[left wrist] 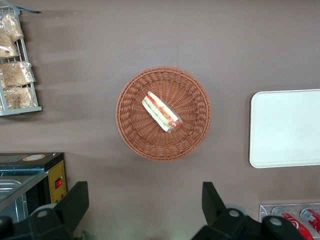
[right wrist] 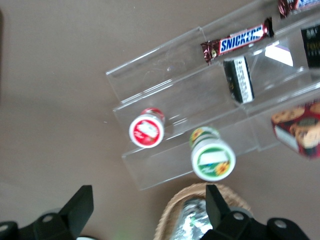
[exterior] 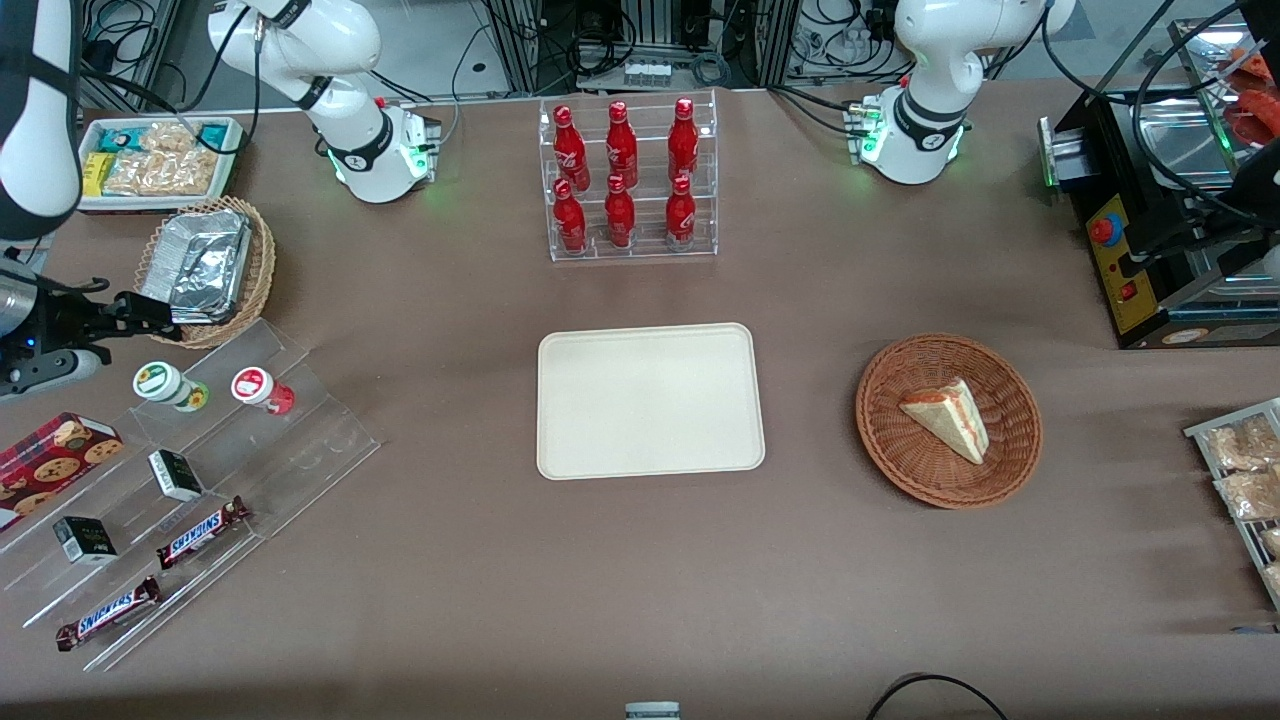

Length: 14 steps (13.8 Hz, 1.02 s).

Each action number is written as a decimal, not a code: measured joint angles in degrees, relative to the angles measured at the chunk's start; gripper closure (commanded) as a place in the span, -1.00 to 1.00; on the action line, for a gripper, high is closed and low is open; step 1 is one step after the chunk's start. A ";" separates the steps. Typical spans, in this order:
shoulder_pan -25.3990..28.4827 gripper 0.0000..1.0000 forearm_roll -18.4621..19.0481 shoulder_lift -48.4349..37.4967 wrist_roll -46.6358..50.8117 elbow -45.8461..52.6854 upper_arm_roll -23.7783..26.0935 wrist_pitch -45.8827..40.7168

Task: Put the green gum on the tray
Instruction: 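Move the right gripper down over the green-lidded gum container on the rack, then close the right gripper on the green-lidded gum container and lift it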

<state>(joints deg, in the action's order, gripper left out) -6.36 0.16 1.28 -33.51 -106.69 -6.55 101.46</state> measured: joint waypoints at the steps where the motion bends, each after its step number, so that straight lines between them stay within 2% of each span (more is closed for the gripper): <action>1: -0.81 -1.00 0.37 0.15 -4.08 -1.73 -0.02 2.76; 6: -4.71 -1.00 0.59 0.30 -21.60 -8.80 -0.10 13.44; 9: -5.52 -1.00 0.59 0.27 -24.77 -13.54 -0.16 19.73; 14: -5.68 -1.00 0.59 0.23 -26.82 -16.90 -0.17 24.34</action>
<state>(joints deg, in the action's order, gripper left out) -12.03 0.75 1.51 -60.32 -123.59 -6.71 125.81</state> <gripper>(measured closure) 0.000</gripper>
